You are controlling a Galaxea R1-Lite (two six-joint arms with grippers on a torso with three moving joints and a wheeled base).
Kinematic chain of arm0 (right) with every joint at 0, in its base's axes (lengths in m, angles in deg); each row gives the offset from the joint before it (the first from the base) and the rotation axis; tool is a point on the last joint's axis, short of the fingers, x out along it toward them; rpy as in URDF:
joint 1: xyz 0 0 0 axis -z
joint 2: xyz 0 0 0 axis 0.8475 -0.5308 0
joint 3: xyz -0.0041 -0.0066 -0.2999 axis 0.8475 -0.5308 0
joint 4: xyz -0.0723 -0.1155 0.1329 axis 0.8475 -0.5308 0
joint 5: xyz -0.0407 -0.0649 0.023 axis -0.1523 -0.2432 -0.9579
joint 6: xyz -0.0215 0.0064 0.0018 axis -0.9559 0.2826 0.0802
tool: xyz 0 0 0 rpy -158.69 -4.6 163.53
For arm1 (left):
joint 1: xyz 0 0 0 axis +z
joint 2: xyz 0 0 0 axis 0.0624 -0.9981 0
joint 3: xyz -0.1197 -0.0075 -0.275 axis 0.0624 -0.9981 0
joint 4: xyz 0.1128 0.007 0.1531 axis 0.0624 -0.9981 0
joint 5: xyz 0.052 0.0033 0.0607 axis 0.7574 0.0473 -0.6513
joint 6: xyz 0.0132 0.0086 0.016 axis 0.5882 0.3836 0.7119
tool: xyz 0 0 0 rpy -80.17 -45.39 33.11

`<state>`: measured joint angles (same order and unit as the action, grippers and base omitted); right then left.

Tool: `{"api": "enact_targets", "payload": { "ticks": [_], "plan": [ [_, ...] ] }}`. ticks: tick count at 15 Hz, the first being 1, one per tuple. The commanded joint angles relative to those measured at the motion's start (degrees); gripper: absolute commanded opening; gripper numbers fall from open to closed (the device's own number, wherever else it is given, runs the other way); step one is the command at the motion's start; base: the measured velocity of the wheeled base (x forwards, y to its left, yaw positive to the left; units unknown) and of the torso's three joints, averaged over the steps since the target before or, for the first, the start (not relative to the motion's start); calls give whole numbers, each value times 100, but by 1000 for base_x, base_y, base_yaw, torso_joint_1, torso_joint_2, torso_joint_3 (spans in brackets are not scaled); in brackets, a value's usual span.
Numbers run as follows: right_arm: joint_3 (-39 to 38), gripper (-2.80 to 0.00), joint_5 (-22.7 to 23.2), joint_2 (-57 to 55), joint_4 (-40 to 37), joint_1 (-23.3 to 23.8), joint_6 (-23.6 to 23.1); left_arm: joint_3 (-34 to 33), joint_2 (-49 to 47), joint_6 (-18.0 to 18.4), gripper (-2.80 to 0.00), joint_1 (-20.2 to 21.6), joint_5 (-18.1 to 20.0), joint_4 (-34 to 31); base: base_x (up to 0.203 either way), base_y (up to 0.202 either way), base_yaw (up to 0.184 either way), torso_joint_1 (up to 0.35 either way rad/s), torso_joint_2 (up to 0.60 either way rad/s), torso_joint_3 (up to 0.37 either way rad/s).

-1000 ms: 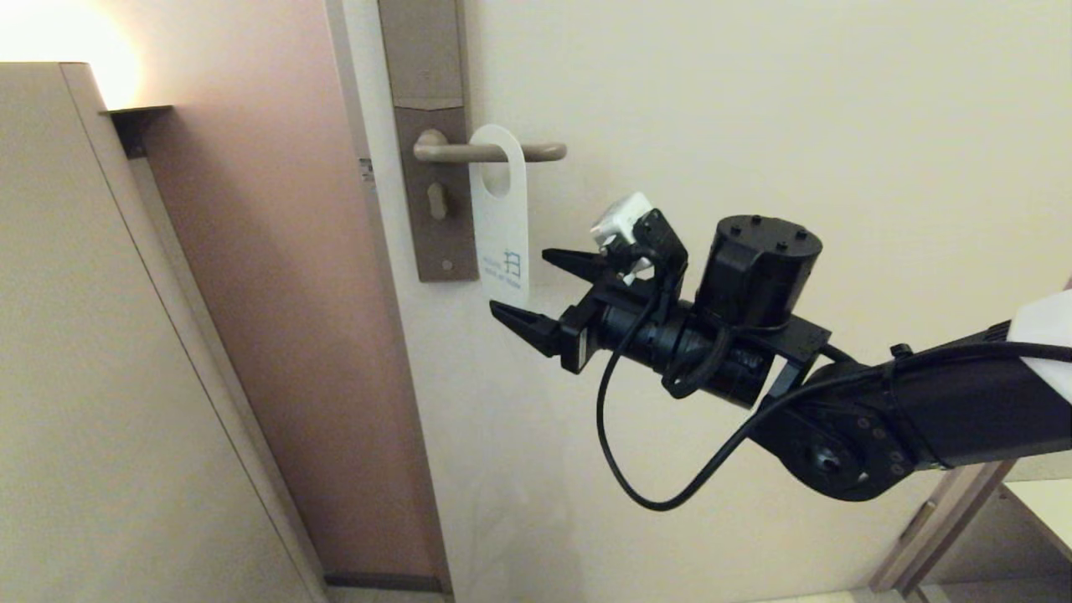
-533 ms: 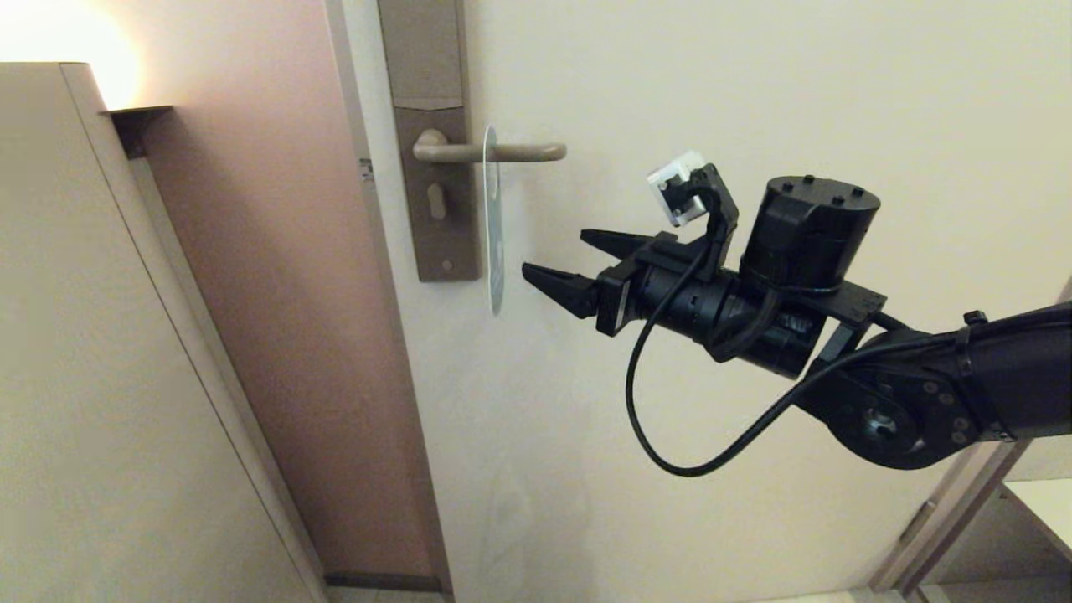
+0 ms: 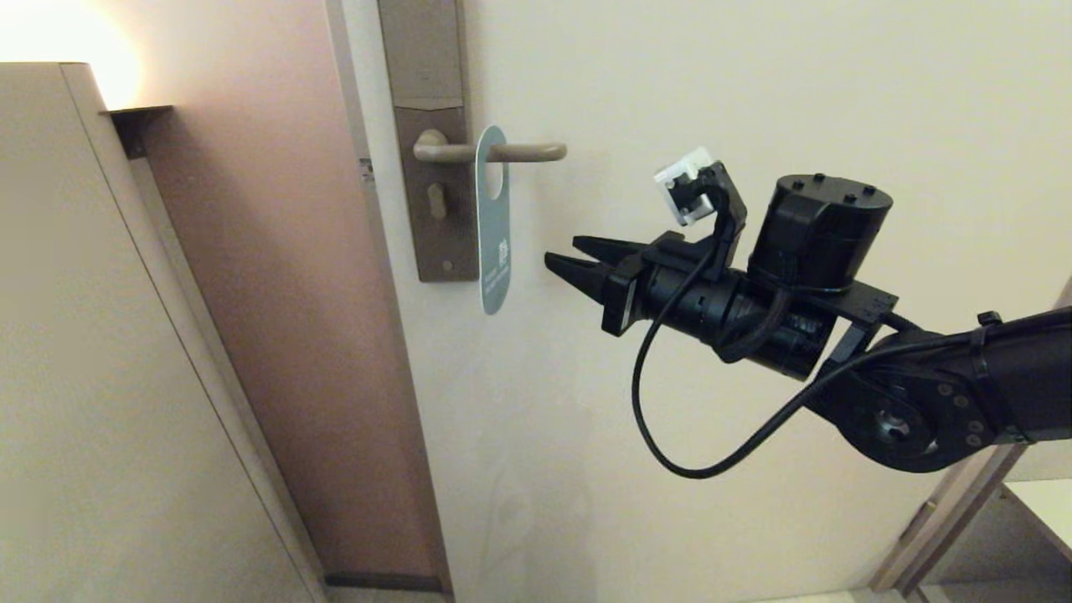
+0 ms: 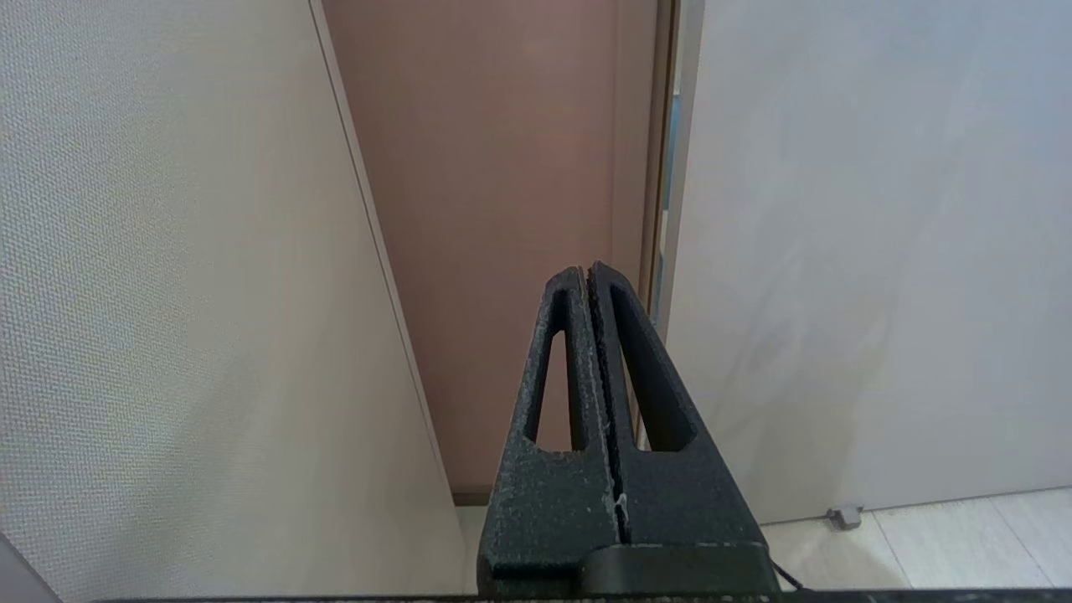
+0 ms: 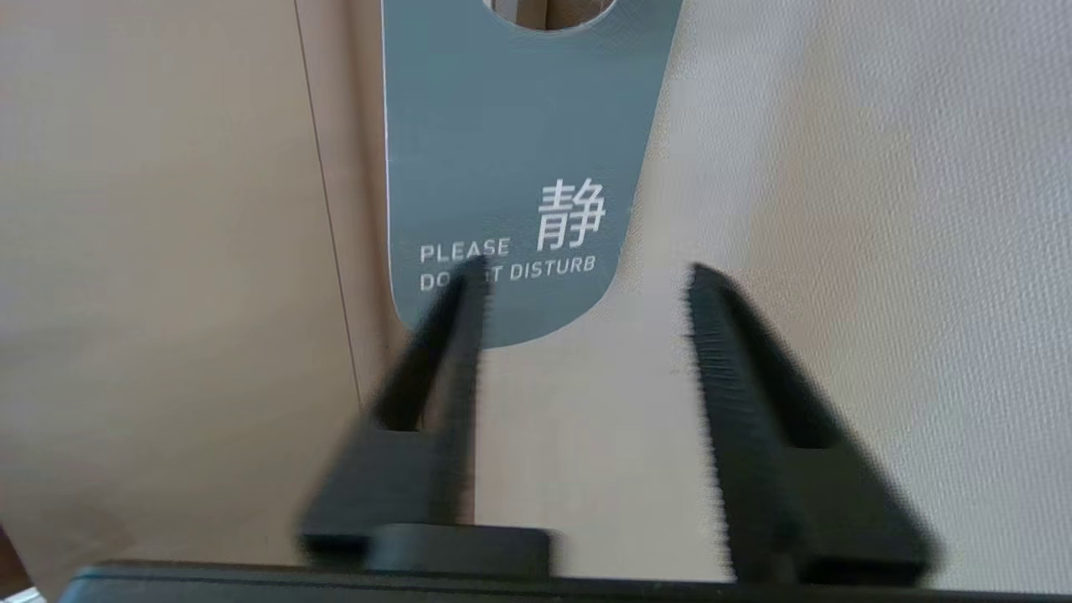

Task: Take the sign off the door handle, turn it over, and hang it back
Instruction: Hang the sign back with the other side facing out

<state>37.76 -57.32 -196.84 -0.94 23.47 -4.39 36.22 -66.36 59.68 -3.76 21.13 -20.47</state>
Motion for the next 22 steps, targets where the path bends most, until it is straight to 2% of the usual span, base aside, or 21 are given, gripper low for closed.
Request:
{"api": "enact_targets", "payload": {
  "ticks": [1,6,11,19,22],
  "plan": [
    [-16,-280,17,13,33,-6,0,0,-7,2,-280,1,0,0,0,0,0,0,0,0],
    [395,-280,25,-333,52,-31,-82,0,-7,2,-280,1,0,0,0,0,0,0,0,0],
    [1112,-280,25,-895,68,-71,-694,0,-7,2,-280,1,0,0,0,0,0,0,0,0],
    [2237,-280,21,-1529,68,-369,-996,0,-7,2,-280,1,0,0,0,0,0,0,0,0],
    [2462,-280,17,-1755,68,-535,-1258,0,-7,2,-280,1,0,0,0,0,0,0,0,0]
  ]
}}
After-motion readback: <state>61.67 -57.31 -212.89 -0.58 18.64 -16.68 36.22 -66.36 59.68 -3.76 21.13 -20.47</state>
